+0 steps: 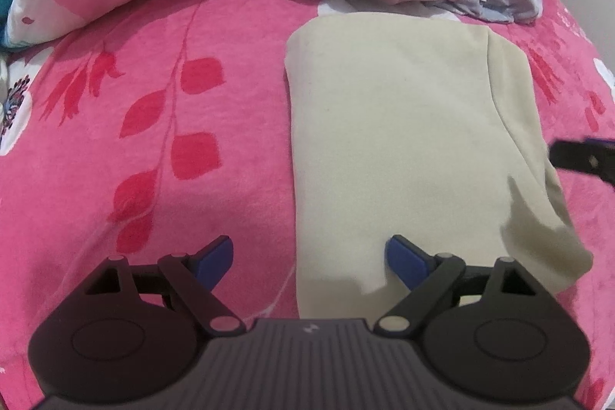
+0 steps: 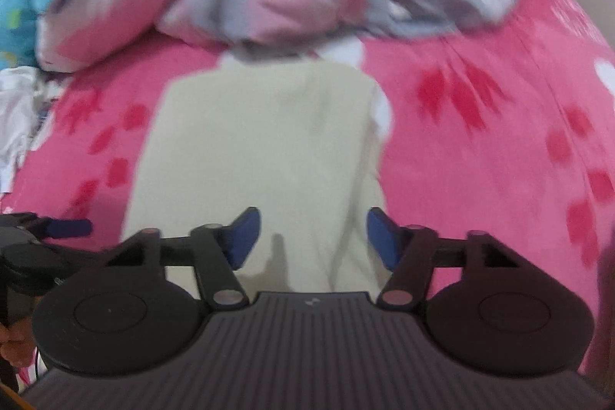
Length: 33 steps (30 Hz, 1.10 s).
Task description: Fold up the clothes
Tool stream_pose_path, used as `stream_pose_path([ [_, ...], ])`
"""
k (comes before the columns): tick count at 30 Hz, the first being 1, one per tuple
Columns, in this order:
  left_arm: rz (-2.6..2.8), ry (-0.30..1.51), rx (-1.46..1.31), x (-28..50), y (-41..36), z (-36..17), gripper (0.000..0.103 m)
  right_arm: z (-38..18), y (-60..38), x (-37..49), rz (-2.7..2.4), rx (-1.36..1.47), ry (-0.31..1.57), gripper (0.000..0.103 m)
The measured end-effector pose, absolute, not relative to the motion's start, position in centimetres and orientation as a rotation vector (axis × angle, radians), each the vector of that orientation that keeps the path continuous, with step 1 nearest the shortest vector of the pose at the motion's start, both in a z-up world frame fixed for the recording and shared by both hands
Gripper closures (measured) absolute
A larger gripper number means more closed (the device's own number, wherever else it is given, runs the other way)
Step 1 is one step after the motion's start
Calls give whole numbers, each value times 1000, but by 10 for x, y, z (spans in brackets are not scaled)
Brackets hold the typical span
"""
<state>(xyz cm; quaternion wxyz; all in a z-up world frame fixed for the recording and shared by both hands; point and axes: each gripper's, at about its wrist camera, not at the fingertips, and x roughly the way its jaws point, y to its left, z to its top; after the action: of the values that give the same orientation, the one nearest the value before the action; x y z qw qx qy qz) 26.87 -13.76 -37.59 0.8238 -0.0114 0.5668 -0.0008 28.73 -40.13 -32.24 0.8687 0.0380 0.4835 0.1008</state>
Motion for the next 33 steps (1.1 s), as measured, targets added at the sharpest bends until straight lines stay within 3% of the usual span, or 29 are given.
stream_pose_path([
  [5, -25, 1195, -58, 263, -127, -378, 14, -324, -390, 298, 268, 4, 992, 84],
  [12, -44, 1182, -49, 262, -124, -381, 12, -354, -369, 319, 334, -62, 1011, 90],
  [13, -48, 1180, -47, 262, -124, -381, 12, -363, -374, 328, 296, -77, 1016, 93],
  [14, -53, 1177, -46, 262, -125, -382, 12, -369, -380, 336, 261, -71, 1021, 103],
  [16, -54, 1180, -41, 262, -125, -382, 11, -367, -406, 346, 201, 76, 1035, 103],
  [23, -64, 1181, -70, 262, -119, -384, 11, -336, -439, 349, 108, 112, 951, 98],
  [30, -79, 1167, -68, 261, -119, -385, 10, -379, -442, 396, 52, 43, 1027, 101],
  [33, -84, 1160, -76, 260, -116, -386, 10, -366, -476, 391, -28, 192, 999, 99],
])
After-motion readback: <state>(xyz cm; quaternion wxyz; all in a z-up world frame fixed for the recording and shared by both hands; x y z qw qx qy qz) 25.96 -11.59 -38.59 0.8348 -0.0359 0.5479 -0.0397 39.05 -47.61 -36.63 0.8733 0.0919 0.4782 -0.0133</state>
